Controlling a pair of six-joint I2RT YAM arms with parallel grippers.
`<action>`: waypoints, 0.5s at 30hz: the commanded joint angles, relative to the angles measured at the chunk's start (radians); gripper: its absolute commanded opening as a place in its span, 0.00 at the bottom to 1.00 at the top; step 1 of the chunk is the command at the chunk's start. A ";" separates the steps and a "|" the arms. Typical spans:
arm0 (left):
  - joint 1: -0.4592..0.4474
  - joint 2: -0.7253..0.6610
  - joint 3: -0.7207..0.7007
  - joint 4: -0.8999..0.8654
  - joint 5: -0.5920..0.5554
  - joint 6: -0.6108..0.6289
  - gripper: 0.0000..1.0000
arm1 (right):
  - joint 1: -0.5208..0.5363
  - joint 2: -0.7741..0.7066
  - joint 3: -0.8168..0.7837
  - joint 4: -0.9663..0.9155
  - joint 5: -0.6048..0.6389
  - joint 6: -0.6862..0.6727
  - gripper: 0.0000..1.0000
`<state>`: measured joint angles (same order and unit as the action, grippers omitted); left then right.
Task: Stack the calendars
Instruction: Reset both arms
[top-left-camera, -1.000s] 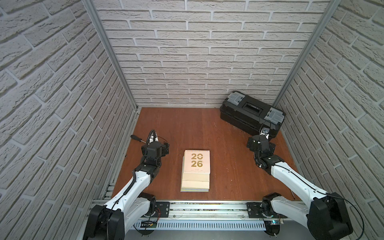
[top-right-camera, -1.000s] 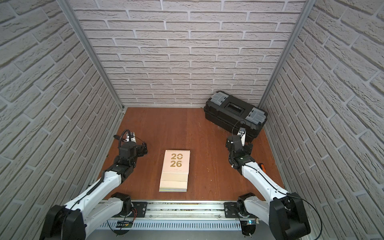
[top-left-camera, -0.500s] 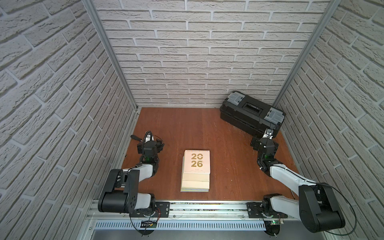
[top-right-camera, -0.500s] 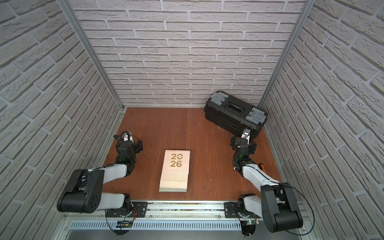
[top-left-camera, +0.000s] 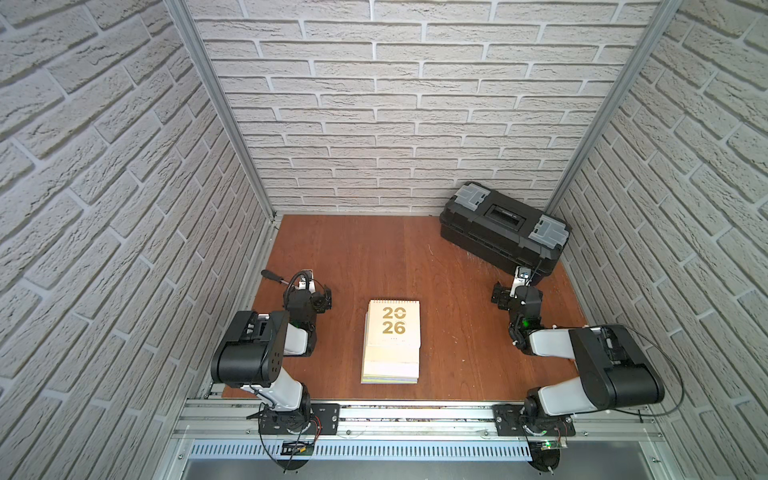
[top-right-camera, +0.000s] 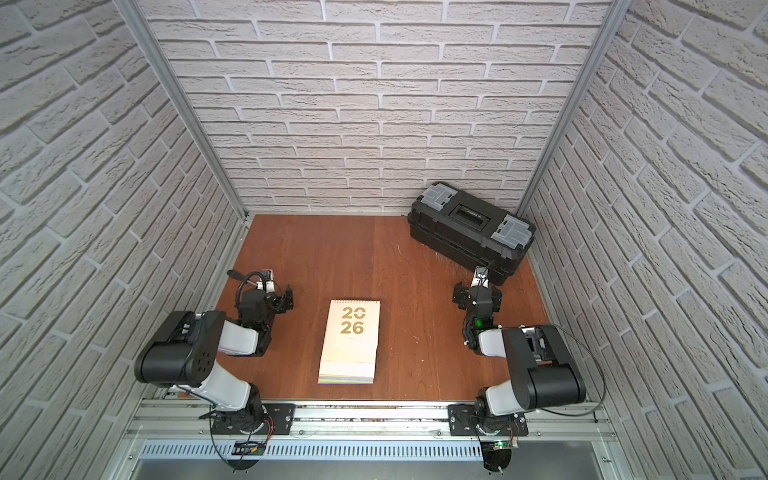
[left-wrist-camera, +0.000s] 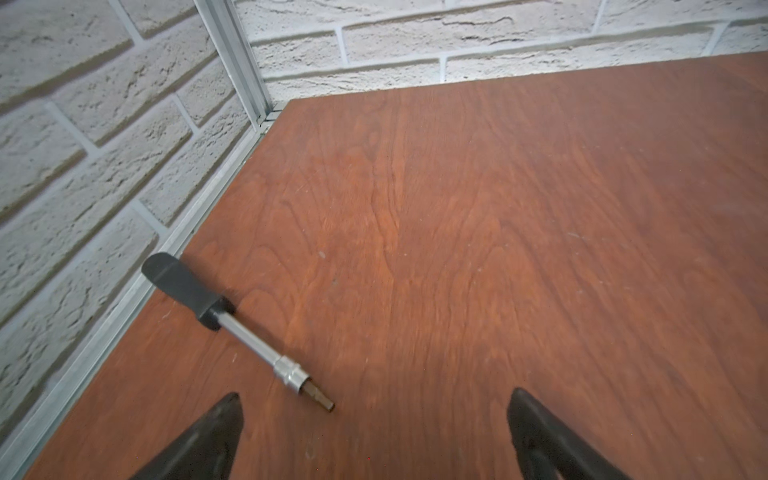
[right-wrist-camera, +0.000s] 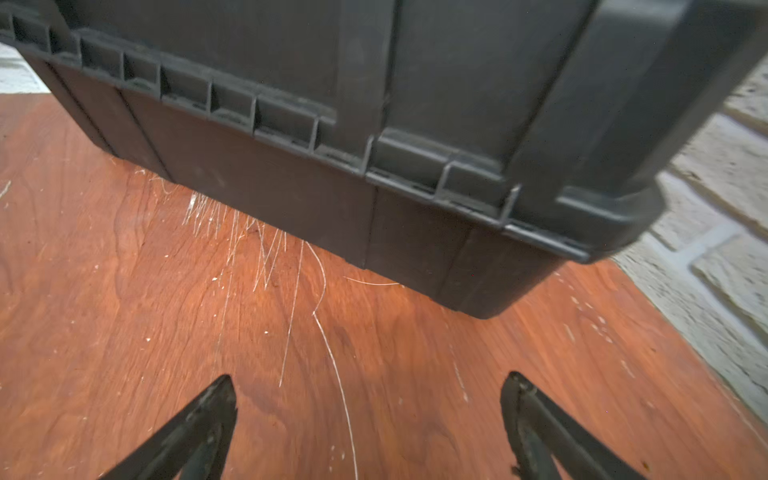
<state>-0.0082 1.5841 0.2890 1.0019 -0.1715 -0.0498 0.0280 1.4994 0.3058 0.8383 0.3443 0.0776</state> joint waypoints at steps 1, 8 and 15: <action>0.063 -0.013 0.094 -0.075 0.090 -0.039 0.98 | -0.002 -0.016 0.049 0.037 -0.021 -0.016 0.99; 0.081 -0.010 0.096 -0.078 0.112 -0.050 0.98 | 0.009 0.003 0.092 -0.028 0.004 -0.020 0.99; 0.078 -0.011 0.095 -0.076 0.106 -0.049 0.98 | 0.009 0.001 0.091 -0.025 0.005 -0.023 0.99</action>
<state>0.0711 1.5829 0.3851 0.8883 -0.0769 -0.1001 0.0311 1.5127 0.3939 0.7956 0.3397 0.0666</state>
